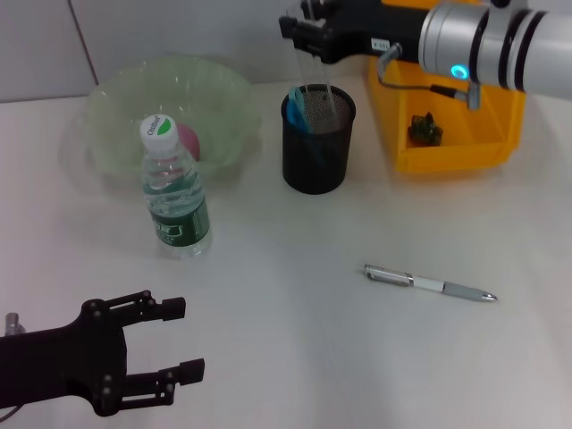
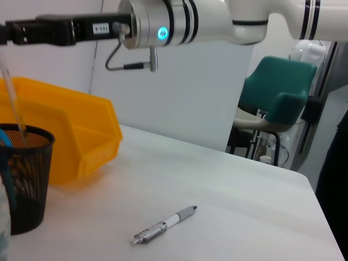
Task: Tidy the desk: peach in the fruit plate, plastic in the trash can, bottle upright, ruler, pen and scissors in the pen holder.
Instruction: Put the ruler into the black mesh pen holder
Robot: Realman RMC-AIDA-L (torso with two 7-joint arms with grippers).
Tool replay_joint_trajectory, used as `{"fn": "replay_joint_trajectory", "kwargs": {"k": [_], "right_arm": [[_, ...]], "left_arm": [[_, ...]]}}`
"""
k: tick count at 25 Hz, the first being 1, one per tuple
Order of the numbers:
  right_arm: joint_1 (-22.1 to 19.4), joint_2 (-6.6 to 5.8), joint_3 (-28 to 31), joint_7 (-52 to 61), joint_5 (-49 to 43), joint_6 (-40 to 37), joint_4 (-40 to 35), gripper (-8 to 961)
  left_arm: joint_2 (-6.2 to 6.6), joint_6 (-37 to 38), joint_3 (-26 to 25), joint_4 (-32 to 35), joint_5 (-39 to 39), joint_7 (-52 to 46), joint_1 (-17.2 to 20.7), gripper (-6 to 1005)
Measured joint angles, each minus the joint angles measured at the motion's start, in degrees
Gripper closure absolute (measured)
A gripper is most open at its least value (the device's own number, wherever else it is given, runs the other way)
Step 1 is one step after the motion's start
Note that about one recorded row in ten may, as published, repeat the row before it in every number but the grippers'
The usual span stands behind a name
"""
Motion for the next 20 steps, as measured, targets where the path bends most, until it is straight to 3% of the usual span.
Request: {"fn": "replay_joint_trajectory", "kwargs": {"k": [11, 20], "right_arm": [[-0.69, -0.06, -0.25, -4.76, 4.47, -0.10, 5.59, 523], [-1.81, -0.18, -0.05, -4.52, 4.54, -0.57, 6.05, 506]], "left_arm": [[0.05, 0.22, 0.00, -0.02, -0.07, -0.06, 0.08, 211], [0.23, 0.32, -0.09, -0.02, -0.15, -0.10, 0.10, 211]]}}
